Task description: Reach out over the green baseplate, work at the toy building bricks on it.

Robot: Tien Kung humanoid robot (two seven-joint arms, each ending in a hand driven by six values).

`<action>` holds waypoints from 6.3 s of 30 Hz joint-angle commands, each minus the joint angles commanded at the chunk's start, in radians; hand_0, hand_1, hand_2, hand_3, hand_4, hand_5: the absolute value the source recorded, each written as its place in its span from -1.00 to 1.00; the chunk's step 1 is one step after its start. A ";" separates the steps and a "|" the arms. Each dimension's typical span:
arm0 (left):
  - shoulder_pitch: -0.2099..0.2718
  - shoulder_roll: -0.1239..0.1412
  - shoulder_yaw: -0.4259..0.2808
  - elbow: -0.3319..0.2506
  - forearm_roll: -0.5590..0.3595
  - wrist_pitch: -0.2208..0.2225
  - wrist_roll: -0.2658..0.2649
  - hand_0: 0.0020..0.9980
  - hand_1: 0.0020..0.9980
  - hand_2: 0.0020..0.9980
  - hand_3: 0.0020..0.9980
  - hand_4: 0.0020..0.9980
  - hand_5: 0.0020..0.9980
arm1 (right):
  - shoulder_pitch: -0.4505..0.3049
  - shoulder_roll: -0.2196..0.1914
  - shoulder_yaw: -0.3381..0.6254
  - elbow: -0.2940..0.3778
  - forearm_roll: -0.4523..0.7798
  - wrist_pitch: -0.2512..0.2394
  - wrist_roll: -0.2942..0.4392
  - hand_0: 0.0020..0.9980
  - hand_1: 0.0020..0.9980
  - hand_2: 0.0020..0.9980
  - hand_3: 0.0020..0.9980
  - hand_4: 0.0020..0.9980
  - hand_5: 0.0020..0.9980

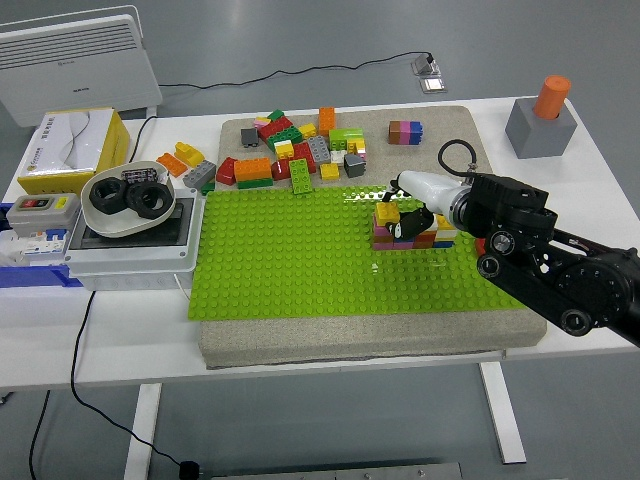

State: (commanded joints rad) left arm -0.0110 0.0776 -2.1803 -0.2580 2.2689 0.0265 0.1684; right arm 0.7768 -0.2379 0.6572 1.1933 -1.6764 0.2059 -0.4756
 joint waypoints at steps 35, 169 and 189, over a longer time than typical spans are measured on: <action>0.000 -0.001 0.003 0.000 0.000 0.000 0.001 0.58 0.46 0.28 -0.11 0.29 -0.17 | -0.007 0.002 0.007 -0.007 0.012 -0.008 0.005 0.78 0.75 0.75 0.37 0.32 -0.74; 0.002 -0.015 -0.020 0.002 0.000 -0.001 -0.006 0.58 0.46 0.28 -0.10 0.27 -0.16 | -0.253 -0.008 0.098 0.206 -0.415 -0.154 0.079 1.00 0.91 0.90 0.35 1.00 0.75; 0.004 -0.015 -0.018 0.003 0.000 -0.003 -0.006 0.58 0.46 0.28 -0.10 0.28 -0.15 | -0.256 -0.013 0.086 0.187 -0.405 -0.158 0.085 1.00 0.90 0.88 0.34 1.00 0.74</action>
State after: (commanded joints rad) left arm -0.0069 0.0623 -2.1988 -0.2545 2.2689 0.0233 0.1624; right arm 0.5206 -0.2505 0.7435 1.3807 -2.0809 0.0475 -0.3907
